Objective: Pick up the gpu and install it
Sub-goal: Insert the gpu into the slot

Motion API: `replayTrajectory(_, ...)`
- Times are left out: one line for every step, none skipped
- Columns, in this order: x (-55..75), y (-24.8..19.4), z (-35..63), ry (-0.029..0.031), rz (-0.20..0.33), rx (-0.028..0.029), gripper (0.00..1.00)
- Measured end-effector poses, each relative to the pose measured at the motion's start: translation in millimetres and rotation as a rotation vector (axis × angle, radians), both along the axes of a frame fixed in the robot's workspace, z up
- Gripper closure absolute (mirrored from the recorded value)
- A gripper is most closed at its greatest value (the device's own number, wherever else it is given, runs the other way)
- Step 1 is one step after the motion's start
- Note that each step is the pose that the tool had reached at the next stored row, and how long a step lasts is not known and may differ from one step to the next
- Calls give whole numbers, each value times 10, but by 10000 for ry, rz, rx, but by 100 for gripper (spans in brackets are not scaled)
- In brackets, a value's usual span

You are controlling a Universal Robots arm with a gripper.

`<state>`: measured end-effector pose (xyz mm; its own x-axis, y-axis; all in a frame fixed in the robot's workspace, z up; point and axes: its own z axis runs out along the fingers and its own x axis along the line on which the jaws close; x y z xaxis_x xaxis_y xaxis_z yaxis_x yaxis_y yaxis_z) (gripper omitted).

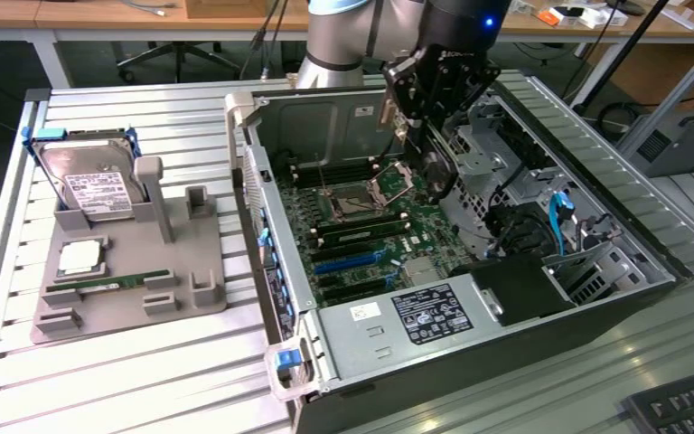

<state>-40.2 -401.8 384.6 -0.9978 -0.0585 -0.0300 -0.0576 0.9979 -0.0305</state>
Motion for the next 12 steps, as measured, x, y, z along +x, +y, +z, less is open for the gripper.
replayTrajectory(0, 0, 0, 0, 87, -5, 73)
replayTrajectory(0, 0, -1, 0, 236, -12, 73)
replayTrajectory(0, 0, -1, 0, 353, -17, 73)
replayTrajectory(0, 0, -1, 0, 423, -17, 73)
replayTrajectory(0, 1, -1, 0, 505, -17, 73)
replayTrajectory(1, 1, -1, 0, 578, -17, 73)
replayTrajectory(0, 1, -1, 0, 642, -18, 73)
replayTrajectory(0, 0, -1, 0, 725, -19, 73)
replayTrajectory(0, 0, -1, -1, 777, -18, 73)
replayTrajectory(0, 0, -1, -1, 885, -19, 73)
replayTrajectory(0, 0, -1, -1, 1019, -19, 73)
replayTrajectory(0, 0, -1, -1, 1099, -20, 73)
